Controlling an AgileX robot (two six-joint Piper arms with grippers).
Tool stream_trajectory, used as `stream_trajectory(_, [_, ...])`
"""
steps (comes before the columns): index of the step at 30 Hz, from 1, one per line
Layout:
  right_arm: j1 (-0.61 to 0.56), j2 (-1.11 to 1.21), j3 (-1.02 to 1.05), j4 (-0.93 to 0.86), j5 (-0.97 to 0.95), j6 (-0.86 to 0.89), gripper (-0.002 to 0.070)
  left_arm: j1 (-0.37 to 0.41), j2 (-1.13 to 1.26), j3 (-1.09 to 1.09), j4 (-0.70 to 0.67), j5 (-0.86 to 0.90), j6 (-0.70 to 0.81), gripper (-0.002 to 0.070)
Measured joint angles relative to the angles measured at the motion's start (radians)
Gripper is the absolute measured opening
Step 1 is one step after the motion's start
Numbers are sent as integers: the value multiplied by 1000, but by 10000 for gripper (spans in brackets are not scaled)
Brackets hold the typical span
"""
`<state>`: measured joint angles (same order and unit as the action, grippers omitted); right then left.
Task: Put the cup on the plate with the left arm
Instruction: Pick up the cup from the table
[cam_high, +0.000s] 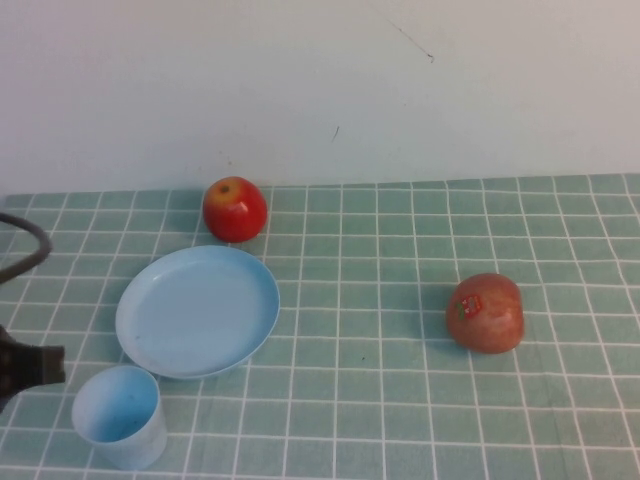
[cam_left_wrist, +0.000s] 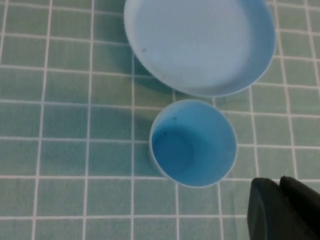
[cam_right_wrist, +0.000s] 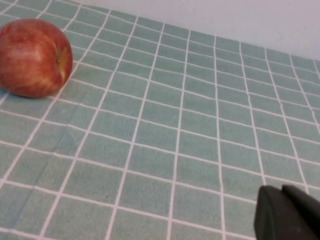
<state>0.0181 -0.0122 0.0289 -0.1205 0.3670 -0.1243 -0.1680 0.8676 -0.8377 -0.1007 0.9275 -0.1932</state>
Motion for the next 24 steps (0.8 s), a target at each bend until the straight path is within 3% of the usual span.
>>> stream_trajectory(3, [0, 0, 0, 0, 0, 0, -2, 0, 65, 0, 24, 1, -4, 56])
stream_trajectory(8, [0, 0, 0, 0, 0, 0, -2, 0, 169, -4, 101, -9, -72, 224])
stream_trajectory(10, [0, 0, 0, 0, 0, 0, -2, 0, 223, -6, 128, -3, -80, 256])
stream_trajectory(14, [0, 0, 0, 0, 0, 0, -2, 0, 339, -14, 192, -7, -80, 273])
stream_trajectory(24, [0, 0, 0, 0, 0, 0, -2, 0, 565, -96, 186, -77, -64, 279])
